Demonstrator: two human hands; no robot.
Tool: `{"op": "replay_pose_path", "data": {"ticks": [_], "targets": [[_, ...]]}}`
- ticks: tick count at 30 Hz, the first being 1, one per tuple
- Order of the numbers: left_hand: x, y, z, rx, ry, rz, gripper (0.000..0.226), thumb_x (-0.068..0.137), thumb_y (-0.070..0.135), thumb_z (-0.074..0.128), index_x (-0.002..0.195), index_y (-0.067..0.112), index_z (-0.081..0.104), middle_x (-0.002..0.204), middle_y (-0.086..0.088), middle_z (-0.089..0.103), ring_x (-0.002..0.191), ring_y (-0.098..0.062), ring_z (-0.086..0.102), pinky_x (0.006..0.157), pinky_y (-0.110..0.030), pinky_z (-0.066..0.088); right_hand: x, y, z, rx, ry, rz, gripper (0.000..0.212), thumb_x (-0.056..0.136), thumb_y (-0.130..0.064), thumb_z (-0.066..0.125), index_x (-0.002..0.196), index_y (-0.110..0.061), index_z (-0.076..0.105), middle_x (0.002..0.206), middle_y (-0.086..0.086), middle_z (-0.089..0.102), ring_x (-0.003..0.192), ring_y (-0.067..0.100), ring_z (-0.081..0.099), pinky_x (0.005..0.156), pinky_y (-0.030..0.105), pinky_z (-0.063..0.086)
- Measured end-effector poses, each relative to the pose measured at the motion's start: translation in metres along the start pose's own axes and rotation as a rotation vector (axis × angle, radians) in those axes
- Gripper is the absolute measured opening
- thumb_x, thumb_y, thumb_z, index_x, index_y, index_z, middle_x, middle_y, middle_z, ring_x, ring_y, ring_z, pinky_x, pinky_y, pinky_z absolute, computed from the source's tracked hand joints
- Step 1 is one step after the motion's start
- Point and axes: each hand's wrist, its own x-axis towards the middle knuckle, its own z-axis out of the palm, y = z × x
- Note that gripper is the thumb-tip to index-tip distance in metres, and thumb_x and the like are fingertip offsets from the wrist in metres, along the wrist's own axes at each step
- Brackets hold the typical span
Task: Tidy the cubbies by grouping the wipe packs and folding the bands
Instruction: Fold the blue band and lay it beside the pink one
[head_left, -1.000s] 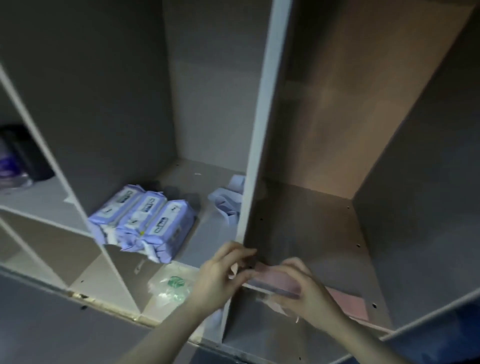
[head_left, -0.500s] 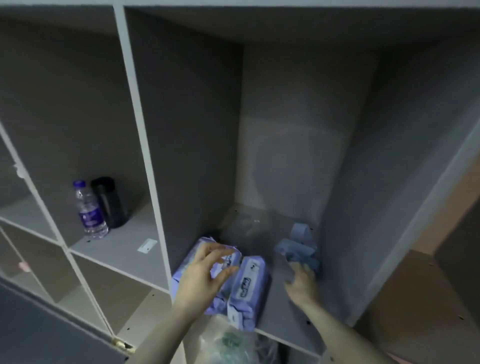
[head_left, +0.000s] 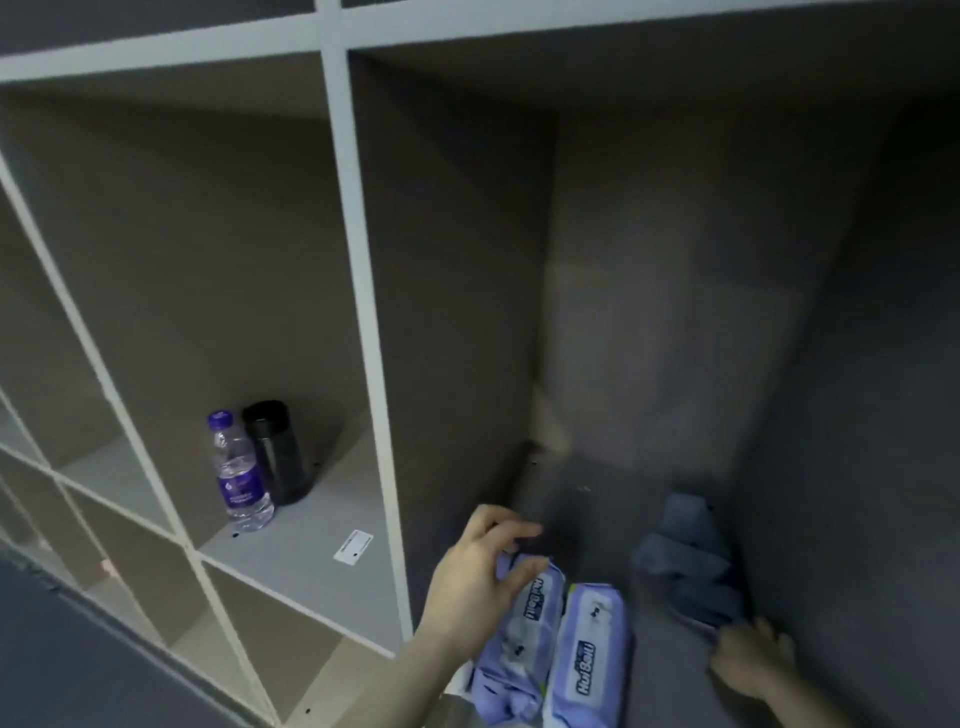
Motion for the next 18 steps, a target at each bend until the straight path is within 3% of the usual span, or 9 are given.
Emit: {"op": "replay_pose_path", "data": {"ticks": [2,3,5,7,9,12,16,18], "targets": [[0.01,0.008,0.005,-0.034,-0.017,-0.016,0.024,0.082,0.038,0.067,0.105,0.032,0.065,0.108,0.017,0.05,0.091,0.0,0.058,0.079,-0.018,0.046,-0.018,-0.011,-0.022,0.168,-0.047,-0.007,0.045,0.099,-0.037,0.034,0.137,-0.015,0.044,0.137,0.006,0.048,0.129,0.025,0.043,0.101,0.03,0.036],[0.015,0.013,0.007,-0.053,-0.03,-0.033,0.023,0.081,0.035,0.069,0.103,0.031,0.067,0.105,0.014,0.053,0.087,-0.002,0.06,0.079,-0.021,0.048,-0.022,-0.016,-0.036,0.311,-0.063,-0.01,0.04,0.097,-0.034,0.043,0.128,-0.012,0.054,0.12,0.009,0.058,0.116,0.026,0.053,0.087,0.03,0.043],[0.025,0.026,0.011,-0.096,-0.066,-0.064,0.021,0.08,0.029,0.072,0.1,0.027,0.069,0.1,0.007,0.058,0.085,-0.007,0.062,0.082,-0.028,0.05,-0.034,-0.027,-0.062,0.801,-0.037,0.033,0.034,0.091,-0.024,0.057,0.116,0.0,0.062,0.099,0.013,0.062,0.094,0.028,0.06,0.062,0.029,0.043],[0.036,0.039,0.013,-0.147,-0.1,-0.068,0.02,0.079,0.024,0.073,0.099,0.023,0.07,0.094,0.005,0.059,0.085,-0.01,0.062,0.085,-0.031,0.05,-0.057,-0.032,-0.087,1.151,-0.02,-0.04,0.025,0.088,-0.014,0.06,0.107,0.0,0.066,0.089,0.011,0.066,0.077,0.023,0.063,0.052,0.023,0.044],[0.046,0.055,0.016,-0.195,-0.121,-0.026,0.026,0.078,0.022,0.074,0.104,0.021,0.069,0.094,0.009,0.059,0.088,-0.009,0.06,0.088,-0.025,0.049,-0.082,-0.035,-0.111,1.319,-0.075,-0.155,0.023,0.087,-0.003,0.051,0.104,-0.01,0.066,0.08,-0.001,0.068,0.069,0.008,0.061,0.055,0.019,0.044],[0.06,0.08,0.018,-0.233,-0.167,0.058,0.042,0.076,0.027,0.076,0.116,0.024,0.063,0.108,0.009,0.059,0.101,-0.005,0.057,0.085,-0.005,0.039,-0.116,-0.045,-0.139,1.432,-0.188,-0.302,0.036,0.087,0.0,0.044,0.114,-0.014,0.064,0.082,-0.006,0.067,0.078,0.006,0.057,0.064,0.023,0.036],[0.073,0.104,0.024,-0.322,-0.202,0.095,0.052,0.074,0.033,0.077,0.123,0.027,0.06,0.122,0.01,0.061,0.114,-0.003,0.055,0.1,-0.023,0.041,-0.151,-0.06,-0.156,1.399,-0.204,-0.449,0.032,0.087,0.0,0.05,0.109,-0.016,0.067,0.089,-0.006,0.071,0.077,0.004,0.061,0.067,0.021,0.039],[0.074,0.11,0.024,-0.495,-0.182,0.055,0.029,0.076,0.024,0.076,0.105,0.023,0.072,0.103,0.008,0.073,0.097,-0.006,0.065,0.089,-0.031,0.051,-0.165,-0.067,-0.161,1.406,-0.194,-0.507,0.032,0.086,0.004,0.05,0.106,-0.015,0.068,0.087,-0.005,0.072,0.073,0.003,0.063,0.066,0.016,0.045]]}}
